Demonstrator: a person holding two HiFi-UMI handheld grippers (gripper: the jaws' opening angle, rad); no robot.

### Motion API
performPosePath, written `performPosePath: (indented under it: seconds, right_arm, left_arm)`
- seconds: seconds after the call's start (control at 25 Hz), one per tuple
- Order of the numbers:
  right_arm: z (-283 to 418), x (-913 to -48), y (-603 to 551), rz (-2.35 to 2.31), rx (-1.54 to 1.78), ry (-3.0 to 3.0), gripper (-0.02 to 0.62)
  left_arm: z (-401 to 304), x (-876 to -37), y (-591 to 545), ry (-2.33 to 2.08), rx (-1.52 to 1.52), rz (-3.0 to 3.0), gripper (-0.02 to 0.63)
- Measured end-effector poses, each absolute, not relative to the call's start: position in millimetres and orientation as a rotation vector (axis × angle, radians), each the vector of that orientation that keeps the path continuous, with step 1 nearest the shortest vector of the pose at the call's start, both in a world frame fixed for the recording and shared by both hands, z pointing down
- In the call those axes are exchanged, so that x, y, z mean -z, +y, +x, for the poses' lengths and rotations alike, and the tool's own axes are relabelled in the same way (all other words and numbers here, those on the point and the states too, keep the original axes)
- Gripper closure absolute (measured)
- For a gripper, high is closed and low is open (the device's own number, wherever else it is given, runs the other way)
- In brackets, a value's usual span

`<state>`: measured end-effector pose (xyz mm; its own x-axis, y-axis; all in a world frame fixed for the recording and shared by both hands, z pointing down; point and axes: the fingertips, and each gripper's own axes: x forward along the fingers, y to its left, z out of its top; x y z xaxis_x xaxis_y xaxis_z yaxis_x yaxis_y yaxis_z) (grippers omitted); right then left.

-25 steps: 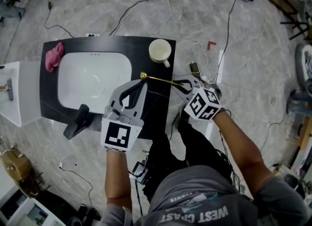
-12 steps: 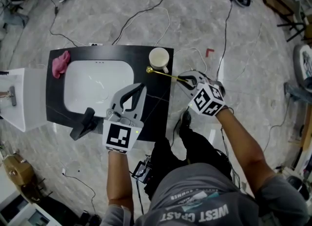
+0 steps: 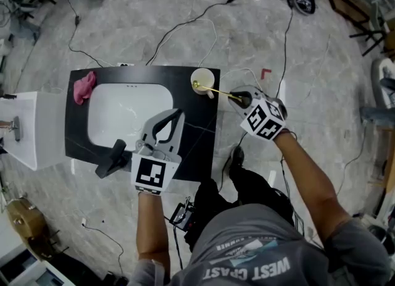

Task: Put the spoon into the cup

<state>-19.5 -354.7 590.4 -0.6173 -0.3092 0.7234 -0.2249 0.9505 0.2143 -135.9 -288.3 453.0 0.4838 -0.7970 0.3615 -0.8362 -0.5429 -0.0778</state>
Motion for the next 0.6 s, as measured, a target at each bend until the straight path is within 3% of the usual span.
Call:
performPosePath:
  seconds: [0.6]
  right_arm:
    - [-12,-586,-373,0.395,0.052,-2.231,0.531]
  left_arm:
    - [-138,-415,-277,-1.5,-0.552,2.612,0.603]
